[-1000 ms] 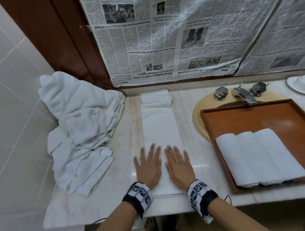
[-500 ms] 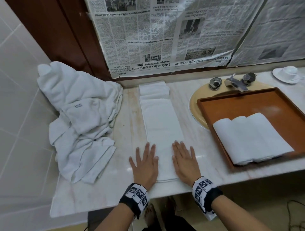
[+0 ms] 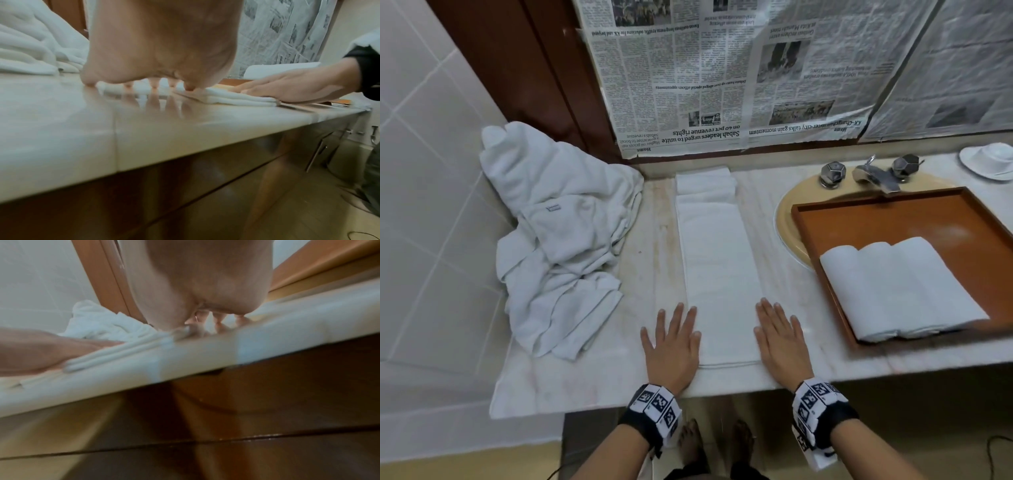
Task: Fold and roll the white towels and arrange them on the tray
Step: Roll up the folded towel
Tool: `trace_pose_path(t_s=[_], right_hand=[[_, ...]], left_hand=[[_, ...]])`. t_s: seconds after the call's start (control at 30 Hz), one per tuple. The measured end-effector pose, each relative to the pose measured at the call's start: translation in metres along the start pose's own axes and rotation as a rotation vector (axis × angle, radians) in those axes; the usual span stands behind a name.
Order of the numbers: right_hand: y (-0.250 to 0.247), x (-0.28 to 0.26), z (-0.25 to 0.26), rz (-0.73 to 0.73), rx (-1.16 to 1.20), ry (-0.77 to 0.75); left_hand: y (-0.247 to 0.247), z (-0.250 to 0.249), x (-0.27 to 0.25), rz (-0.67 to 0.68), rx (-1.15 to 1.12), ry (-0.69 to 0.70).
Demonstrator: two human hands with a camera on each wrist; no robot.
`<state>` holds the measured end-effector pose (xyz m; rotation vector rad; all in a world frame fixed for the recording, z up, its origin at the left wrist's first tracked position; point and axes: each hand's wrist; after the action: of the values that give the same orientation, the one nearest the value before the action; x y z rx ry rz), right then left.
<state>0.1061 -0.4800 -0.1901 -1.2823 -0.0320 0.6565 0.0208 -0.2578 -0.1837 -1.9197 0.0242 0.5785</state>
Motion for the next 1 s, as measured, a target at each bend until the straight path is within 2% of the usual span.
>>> trace_pose_path(t_s=[0.1, 0.17, 0.23, 0.3, 0.33, 0.47, 0.53, 0.6, 0.67, 0.8, 0.87, 1.0], right_hand=[[-0.008, -0.012, -0.009, -0.144, 0.089, -0.064], [-0.012, -0.021, -0.014, -0.187, 0.107, -0.174], [-0.014, -0.03, -0.015, -0.127, 0.094, -0.299], [-0.014, -0.033, -0.017, -0.041, 0.067, -0.352], [-0.012, -0.033, -0.017, -0.043, 0.042, -0.369], [-0.009, -0.025, -0.007, -0.107, -0.145, -0.413], [-0.012, -0.021, 0.002, -0.118, -0.229, -0.405], [-0.017, -0.018, 0.007, -0.115, -0.242, -0.369], [-0.023, -0.017, 0.009, -0.108, -0.202, -0.332], [-0.033, -0.014, 0.008, -0.081, -0.107, -0.299], [-0.035, -0.011, 0.008, -0.021, -0.028, -0.235], [-0.038, -0.008, 0.006, 0.045, 0.163, -0.158]], left_hand=[[-0.001, 0.007, -0.008, -0.038, -0.031, 0.079], [0.003, 0.017, -0.016, -0.127, -0.083, 0.211], [0.007, 0.023, -0.024, -0.169, -0.126, 0.332], [0.009, 0.022, -0.028, -0.163, -0.095, 0.406], [0.01, 0.02, -0.028, -0.159, -0.066, 0.422], [0.006, 0.001, -0.024, -0.164, 0.017, 0.365], [0.002, -0.014, -0.026, -0.151, 0.066, 0.293], [-0.002, -0.027, -0.029, -0.082, 0.096, 0.199], [-0.005, -0.035, -0.029, -0.048, 0.127, 0.139], [-0.009, -0.032, -0.023, -0.057, 0.042, 0.121], [-0.011, -0.026, -0.021, -0.045, 0.011, 0.117], [-0.017, -0.02, -0.02, -0.014, -0.182, 0.077]])
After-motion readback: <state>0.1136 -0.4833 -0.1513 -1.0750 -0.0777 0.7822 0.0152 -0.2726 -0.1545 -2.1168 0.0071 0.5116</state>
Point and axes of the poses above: each hand's wrist, its own x-axis towards the middle knuckle, its own y-axis out of the palm, z = x × y, and after that the axes turned 7 degrees about z, right-handed
